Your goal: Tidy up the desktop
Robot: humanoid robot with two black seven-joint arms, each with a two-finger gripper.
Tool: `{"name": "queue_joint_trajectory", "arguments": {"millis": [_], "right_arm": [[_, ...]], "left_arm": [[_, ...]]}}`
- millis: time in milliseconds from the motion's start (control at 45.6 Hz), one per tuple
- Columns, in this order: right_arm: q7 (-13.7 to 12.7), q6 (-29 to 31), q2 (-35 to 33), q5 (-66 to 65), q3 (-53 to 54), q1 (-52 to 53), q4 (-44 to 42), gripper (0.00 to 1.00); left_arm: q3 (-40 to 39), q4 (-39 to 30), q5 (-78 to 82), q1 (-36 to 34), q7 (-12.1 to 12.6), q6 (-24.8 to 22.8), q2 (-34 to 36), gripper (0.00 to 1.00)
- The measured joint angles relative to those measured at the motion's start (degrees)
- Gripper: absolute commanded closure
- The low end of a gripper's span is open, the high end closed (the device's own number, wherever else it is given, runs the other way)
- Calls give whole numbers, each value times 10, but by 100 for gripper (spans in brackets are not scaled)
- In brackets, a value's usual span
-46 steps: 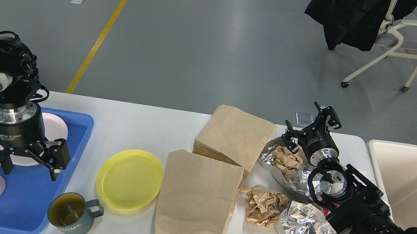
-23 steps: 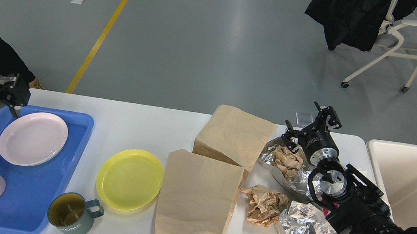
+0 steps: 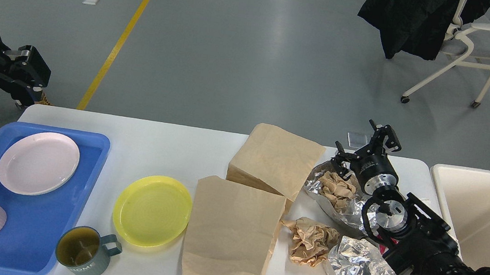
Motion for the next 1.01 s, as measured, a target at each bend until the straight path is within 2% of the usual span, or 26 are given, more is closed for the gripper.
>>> {"name": "queue_joint_trajectory", "arguments": {"millis": [219,351,482,570,657,876,1008], "right_arm": [[0,0,0,0,0,0,0,0],[0,0,0,0,0,0,0,0],[0,0,0,0,0,0,0,0],[0,0,0,0,0,0,0,0],[0,0,0,0,0,0,0,0],[0,0,0,0,0,0,0,0],[0,0,0,0,0,0,0,0]], "left_arm": [[-5,-1,0,0,1,-3,-1,4],[-5,-9,2,7,1,-22,-5,6],[-6,-20,9,45,0,-29,-13,15],[-7,-25,13,78,-1,-22,-14,15],[-7,-45,22,103,-1,17,-15,15],[-5,-157,61,127,-1,200,-28,15],[-5,-180,65,134,-1,246,-49,19]]}}
